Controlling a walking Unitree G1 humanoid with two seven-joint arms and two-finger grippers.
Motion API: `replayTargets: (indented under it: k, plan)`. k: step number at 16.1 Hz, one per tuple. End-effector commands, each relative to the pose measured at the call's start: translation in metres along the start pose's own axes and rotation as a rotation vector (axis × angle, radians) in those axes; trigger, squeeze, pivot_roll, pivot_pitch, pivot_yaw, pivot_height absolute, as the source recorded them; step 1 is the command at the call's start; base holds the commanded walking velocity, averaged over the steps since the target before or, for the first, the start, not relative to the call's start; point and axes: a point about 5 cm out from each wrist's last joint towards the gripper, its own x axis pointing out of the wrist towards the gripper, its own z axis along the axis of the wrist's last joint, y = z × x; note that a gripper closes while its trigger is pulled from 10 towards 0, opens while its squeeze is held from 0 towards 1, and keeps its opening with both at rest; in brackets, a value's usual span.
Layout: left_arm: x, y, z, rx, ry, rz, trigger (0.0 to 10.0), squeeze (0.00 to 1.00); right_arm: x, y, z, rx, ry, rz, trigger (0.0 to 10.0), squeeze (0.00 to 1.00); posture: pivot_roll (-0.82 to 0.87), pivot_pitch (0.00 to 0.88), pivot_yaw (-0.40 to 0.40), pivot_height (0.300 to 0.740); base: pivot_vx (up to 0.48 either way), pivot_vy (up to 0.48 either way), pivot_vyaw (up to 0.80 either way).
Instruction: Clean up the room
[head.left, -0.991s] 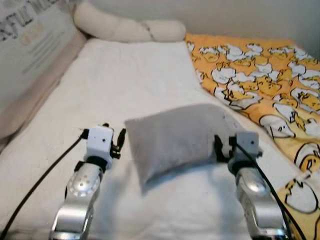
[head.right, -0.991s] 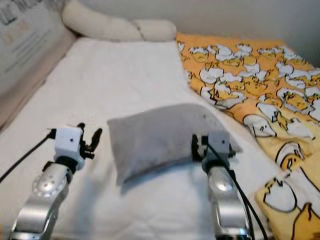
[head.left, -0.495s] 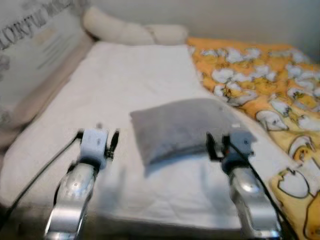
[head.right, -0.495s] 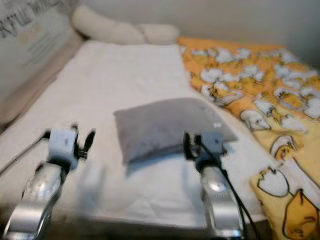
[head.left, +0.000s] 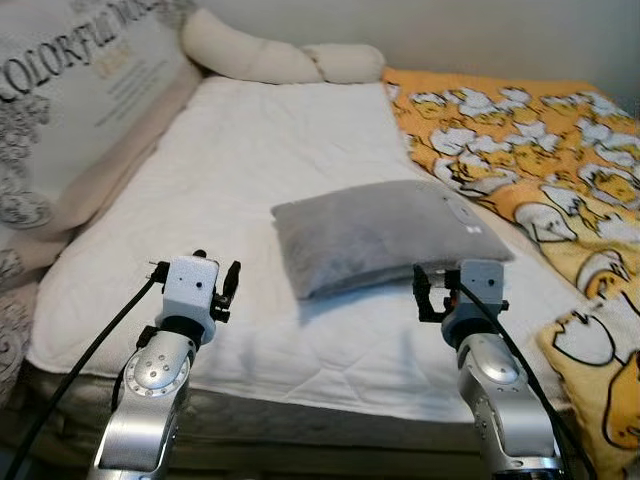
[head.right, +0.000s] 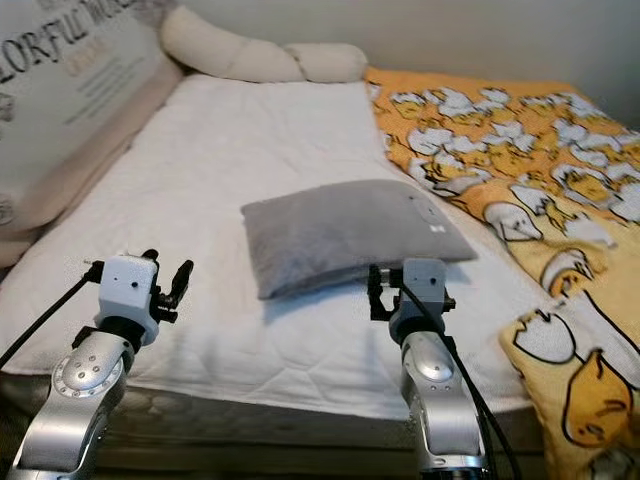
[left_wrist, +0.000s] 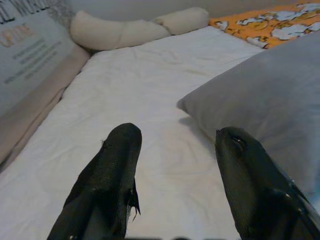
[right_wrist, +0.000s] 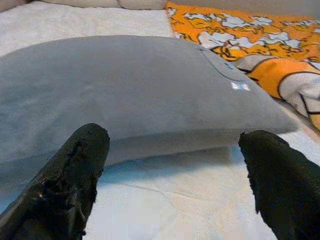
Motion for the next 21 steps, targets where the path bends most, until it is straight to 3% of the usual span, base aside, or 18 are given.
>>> replayTargets:
  k: [1, 8, 11, 14, 21]
  plan:
    - [0.0026, 0.0021, 0.0041, -0.008, -0.009, 0.009, 10.0, 0.0, 0.0027, -0.0027, 0.0041, 0.003, -0.006, -0.002, 10.0, 0.0, 0.02, 0.0, -0.032, 0.74, 0.0, 0.0, 0.0]
    - [0.0058, 0.007, 0.0063, -0.009, -0.008, 0.034, 10.0, 0.0, 0.0054, -0.0017, 0.0048, -0.005, -0.004, 0.016, 10.0, 0.0, 0.03, 0.0, -0.039, 0.74, 0.197, 0.0, 0.0]
    - [0.0071, 0.008, 0.0068, -0.006, -0.009, 0.037, 10.0, 0.0, 0.0068, 0.0012, 0.0045, -0.052, 0.0, 0.028, 10.0, 0.0, 0.04, 0.0, -0.04, 0.74, 0.304, 0.0, 0.27]
    - [0.008, 0.008, 0.0071, 0.001, -0.009, 0.036, 10.0, 0.0, 0.0075, 0.0002, 0.0032, -0.024, 0.012, 0.017, 10.0, 0.0, 0.04, 0.0, -0.04, 0.74, 0.308, 0.0, 0.27]
    - [0.0079, 0.0031, 0.0066, 0.028, -0.013, 0.015, 10.0, 0.0, 0.008, -0.0021, 0.0004, -0.022, 0.027, -0.001, 10.0, 0.0, 0.03, 0.0, -0.038, 0.74, 0.0, 0.0, 0.0]
